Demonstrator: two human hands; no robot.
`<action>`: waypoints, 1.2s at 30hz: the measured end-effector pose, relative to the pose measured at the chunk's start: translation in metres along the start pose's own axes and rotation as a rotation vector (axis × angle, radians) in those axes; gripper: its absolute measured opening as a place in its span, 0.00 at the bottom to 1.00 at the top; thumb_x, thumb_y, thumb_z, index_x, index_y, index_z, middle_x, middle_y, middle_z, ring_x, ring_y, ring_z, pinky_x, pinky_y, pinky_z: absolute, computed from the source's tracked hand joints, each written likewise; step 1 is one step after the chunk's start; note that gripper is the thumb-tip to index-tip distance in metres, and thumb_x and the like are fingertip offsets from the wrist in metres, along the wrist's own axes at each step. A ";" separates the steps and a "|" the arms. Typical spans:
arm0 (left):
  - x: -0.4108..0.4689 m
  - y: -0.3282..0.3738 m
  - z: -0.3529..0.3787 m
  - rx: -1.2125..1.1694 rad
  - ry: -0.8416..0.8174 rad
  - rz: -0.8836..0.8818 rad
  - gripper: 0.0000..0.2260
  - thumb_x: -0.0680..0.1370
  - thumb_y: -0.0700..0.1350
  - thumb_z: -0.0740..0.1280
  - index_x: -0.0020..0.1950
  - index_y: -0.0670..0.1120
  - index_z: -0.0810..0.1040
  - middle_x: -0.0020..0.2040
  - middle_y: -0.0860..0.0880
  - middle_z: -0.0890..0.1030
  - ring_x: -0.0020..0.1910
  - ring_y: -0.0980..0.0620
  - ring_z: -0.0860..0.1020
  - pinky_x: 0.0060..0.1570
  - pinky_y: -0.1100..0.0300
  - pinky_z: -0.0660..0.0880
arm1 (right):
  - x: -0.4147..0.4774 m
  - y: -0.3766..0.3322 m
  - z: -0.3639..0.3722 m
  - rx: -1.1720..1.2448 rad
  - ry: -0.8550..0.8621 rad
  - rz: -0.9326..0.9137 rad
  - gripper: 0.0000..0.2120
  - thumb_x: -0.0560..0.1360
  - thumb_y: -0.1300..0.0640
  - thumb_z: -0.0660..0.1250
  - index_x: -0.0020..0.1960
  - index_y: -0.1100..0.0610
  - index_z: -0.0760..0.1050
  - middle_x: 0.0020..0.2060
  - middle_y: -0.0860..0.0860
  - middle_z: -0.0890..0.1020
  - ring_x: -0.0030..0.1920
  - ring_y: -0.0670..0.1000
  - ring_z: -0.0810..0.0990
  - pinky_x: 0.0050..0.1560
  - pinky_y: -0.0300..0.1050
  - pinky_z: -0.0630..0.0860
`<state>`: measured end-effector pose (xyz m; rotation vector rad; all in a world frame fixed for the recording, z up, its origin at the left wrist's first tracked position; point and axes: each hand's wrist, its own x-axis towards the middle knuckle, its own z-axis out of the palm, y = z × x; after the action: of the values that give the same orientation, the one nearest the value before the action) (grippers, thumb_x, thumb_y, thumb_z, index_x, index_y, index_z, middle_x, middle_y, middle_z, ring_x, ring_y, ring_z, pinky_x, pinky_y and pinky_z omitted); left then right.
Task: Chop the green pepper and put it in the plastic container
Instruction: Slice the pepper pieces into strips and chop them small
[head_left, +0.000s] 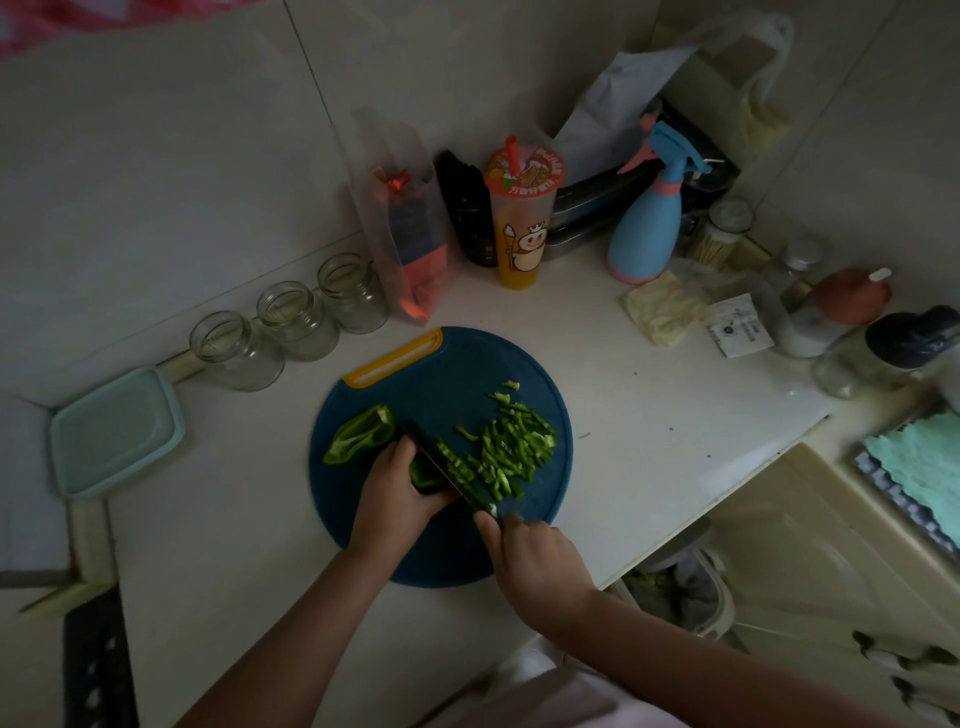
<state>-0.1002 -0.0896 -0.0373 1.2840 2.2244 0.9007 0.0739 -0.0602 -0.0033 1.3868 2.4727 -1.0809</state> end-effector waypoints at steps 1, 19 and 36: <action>0.000 0.000 0.000 0.004 0.004 0.001 0.30 0.62 0.52 0.78 0.60 0.45 0.75 0.57 0.48 0.78 0.60 0.49 0.75 0.56 0.54 0.74 | 0.000 0.000 -0.001 -0.010 0.002 -0.001 0.25 0.81 0.40 0.45 0.51 0.57 0.72 0.46 0.58 0.81 0.49 0.61 0.79 0.45 0.49 0.71; 0.003 0.004 -0.007 0.013 -0.030 0.047 0.28 0.62 0.52 0.78 0.57 0.44 0.75 0.55 0.48 0.80 0.58 0.50 0.77 0.54 0.57 0.75 | -0.001 0.000 -0.006 0.026 0.011 -0.007 0.26 0.80 0.40 0.45 0.49 0.57 0.73 0.45 0.57 0.81 0.48 0.60 0.79 0.46 0.49 0.72; 0.001 0.006 -0.005 0.009 -0.032 0.023 0.21 0.63 0.50 0.79 0.45 0.48 0.70 0.48 0.48 0.80 0.51 0.52 0.78 0.46 0.62 0.72 | 0.007 0.001 -0.002 0.008 0.012 0.021 0.26 0.81 0.40 0.45 0.50 0.57 0.73 0.46 0.57 0.82 0.49 0.60 0.80 0.47 0.49 0.73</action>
<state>-0.1003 -0.0884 -0.0298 1.3215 2.1955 0.8741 0.0705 -0.0539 -0.0055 1.4224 2.4587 -1.0821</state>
